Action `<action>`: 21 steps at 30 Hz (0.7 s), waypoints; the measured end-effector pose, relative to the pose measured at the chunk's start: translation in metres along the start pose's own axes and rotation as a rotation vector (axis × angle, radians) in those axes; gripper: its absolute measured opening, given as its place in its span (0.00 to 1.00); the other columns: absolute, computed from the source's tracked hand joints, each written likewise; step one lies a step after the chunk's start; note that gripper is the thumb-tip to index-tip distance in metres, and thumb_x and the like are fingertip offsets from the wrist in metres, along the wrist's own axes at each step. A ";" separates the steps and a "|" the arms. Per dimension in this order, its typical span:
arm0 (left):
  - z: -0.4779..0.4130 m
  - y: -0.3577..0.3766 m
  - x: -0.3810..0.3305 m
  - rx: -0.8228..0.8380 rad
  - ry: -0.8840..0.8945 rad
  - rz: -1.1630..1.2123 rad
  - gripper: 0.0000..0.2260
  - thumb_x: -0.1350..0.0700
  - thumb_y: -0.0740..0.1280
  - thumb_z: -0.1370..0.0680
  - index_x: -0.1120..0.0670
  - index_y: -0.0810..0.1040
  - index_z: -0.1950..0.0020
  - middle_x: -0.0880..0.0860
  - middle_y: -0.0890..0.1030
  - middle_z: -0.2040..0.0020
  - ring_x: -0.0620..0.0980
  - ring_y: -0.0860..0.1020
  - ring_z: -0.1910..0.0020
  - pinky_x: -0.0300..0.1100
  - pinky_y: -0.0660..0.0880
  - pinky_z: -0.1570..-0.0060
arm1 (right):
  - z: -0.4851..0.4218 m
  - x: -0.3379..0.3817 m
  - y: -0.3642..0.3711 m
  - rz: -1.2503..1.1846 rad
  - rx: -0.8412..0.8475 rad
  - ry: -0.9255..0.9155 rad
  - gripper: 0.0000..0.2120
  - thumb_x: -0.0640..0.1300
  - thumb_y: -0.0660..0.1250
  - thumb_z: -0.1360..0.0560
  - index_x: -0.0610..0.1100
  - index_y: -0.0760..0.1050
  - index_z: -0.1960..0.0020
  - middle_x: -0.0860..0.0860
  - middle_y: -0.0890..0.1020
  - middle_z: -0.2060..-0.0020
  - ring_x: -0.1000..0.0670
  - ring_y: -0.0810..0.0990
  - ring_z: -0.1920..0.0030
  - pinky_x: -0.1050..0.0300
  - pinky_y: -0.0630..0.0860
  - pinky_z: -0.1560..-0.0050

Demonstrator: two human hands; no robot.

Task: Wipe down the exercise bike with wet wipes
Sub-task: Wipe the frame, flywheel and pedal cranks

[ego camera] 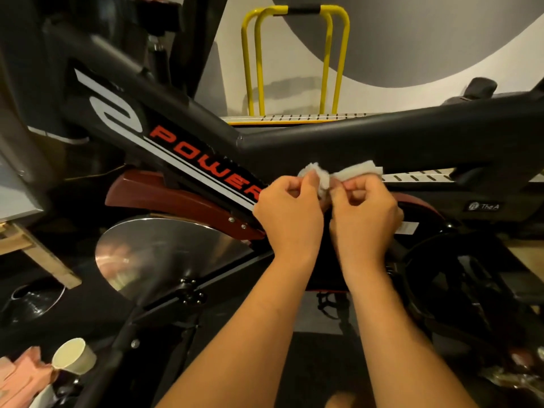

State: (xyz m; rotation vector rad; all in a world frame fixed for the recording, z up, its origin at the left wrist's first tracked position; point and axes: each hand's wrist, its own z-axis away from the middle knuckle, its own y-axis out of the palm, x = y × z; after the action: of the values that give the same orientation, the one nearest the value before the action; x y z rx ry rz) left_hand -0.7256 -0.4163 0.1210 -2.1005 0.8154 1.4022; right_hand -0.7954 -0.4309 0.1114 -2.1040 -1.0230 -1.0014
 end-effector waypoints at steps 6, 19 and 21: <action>0.017 -0.001 0.030 0.066 -0.063 -0.093 0.09 0.49 0.68 0.22 0.47 0.79 0.61 0.45 0.80 0.65 0.45 0.80 0.61 0.38 0.77 0.60 | 0.022 -0.029 0.001 0.077 0.148 0.074 0.07 0.43 0.70 0.25 0.48 0.75 0.61 0.55 0.79 0.66 0.57 0.78 0.63 0.69 0.71 0.62; 0.016 -0.022 0.037 -0.073 -0.018 -0.052 0.11 0.56 0.68 0.22 0.54 0.78 0.65 0.50 0.79 0.70 0.45 0.77 0.69 0.34 0.71 0.68 | 0.017 -0.014 0.005 0.041 0.117 0.077 0.11 0.52 0.71 0.26 0.50 0.73 0.62 0.60 0.75 0.68 0.62 0.75 0.65 0.77 0.67 0.65; 0.037 -0.024 0.054 -0.035 -0.118 -0.024 0.11 0.60 0.67 0.23 0.56 0.76 0.66 0.51 0.77 0.71 0.44 0.74 0.72 0.35 0.69 0.70 | 0.031 -0.032 0.001 0.044 0.141 0.177 0.10 0.50 0.71 0.26 0.48 0.74 0.61 0.60 0.75 0.68 0.62 0.75 0.65 0.79 0.67 0.66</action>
State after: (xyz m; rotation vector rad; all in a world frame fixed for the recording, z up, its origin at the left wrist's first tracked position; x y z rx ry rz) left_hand -0.7169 -0.3857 0.0592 -2.0249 0.7216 1.5212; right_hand -0.7960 -0.4201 0.0681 -1.8796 -0.9275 -1.0423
